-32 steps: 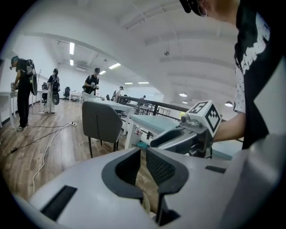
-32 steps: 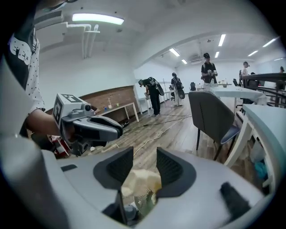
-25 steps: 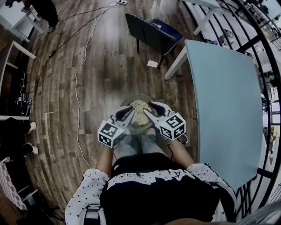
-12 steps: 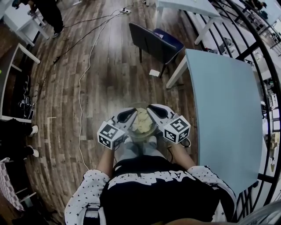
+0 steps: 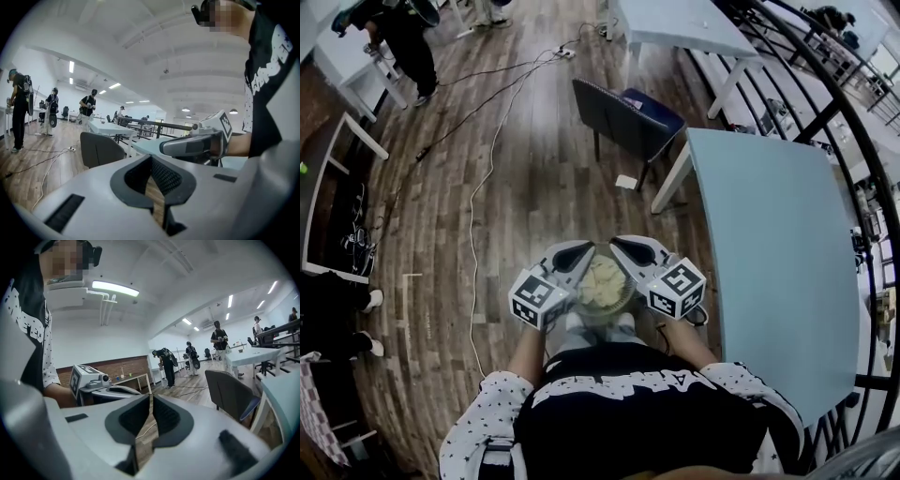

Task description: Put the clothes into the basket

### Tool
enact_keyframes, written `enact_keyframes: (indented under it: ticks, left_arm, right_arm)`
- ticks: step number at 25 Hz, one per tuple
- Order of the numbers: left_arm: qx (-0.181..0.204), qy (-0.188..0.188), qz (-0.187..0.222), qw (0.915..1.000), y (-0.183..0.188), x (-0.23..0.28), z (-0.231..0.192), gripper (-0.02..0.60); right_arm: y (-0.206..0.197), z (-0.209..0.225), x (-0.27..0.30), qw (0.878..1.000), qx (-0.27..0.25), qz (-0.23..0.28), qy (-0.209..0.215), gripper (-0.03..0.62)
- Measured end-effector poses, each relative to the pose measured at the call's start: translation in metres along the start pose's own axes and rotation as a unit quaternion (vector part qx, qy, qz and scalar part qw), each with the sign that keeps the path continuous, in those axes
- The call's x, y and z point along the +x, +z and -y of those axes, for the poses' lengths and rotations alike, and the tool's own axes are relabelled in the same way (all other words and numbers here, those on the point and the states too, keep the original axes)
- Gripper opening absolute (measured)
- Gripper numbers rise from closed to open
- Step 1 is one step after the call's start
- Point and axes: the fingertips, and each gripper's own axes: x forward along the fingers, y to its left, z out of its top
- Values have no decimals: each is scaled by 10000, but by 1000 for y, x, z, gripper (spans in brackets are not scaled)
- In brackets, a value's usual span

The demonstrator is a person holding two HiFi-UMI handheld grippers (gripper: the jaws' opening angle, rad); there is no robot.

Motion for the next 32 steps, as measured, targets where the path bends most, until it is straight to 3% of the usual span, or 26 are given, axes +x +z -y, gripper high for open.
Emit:
enact_keyframes:
  ticks: [7,12,16,25,32]
  left_arm:
    - [272,-508,268,9980,35,11,26,15]
    - [498,-788,426,9947,57,17,36,15]
    - [556,-916,476,9931,58,18,48,15]
    - [724,-1590,625,9826,75,32,79,15]
    - [755,-1757,627,9795,75,41,86,15]
  right_arm:
    - [29,-1,-17,9997,-78,158,-158,38]
    - [46,5,-29,9980,-215,320,-498,37]
    - [50,2,-45,9963,-259,423,-698,37]
    - [62,8,-88,9872,-317,727,-1385,34]
    - [57,13,-102,9841,-237,760,-1585,32]
